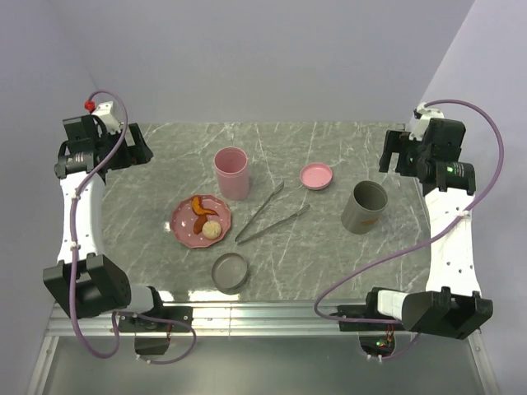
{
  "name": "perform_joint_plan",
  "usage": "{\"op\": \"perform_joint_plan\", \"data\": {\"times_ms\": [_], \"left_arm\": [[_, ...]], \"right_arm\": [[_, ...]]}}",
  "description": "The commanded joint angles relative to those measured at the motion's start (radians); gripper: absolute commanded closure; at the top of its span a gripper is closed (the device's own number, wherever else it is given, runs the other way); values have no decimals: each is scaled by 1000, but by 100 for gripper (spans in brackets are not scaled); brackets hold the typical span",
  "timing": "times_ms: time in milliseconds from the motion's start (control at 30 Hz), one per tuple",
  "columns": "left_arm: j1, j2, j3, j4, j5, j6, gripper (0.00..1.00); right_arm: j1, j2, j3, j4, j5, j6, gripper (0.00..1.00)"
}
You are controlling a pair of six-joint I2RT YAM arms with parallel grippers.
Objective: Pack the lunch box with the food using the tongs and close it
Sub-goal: Grab the clamp with the left arm
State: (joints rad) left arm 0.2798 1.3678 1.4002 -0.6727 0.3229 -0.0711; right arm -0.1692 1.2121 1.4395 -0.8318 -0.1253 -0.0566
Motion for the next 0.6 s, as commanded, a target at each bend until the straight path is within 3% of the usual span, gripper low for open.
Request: {"op": "perform_joint_plan", "data": {"times_ms": [0,233,367,467,567], "left_arm": [[-4,-90,-4,70,14,39,1],[-5,-217,-56,73,192,306,1],[-46,-185,9,-86,269,418,1],[-154,-215,-35,-101,231,409,0],[-316,-284,-217,-10,108,403,1]], "right_arm": [[8,-6,29,-32,46,-35,0],[40,-52,-13,-52,1,-97,0],[42,-78,-14,-73,-111,-111,0],[40,-83,-14,-73,-161,-100,0],[42,-72,-4,-90,-201,-107,0]]}}
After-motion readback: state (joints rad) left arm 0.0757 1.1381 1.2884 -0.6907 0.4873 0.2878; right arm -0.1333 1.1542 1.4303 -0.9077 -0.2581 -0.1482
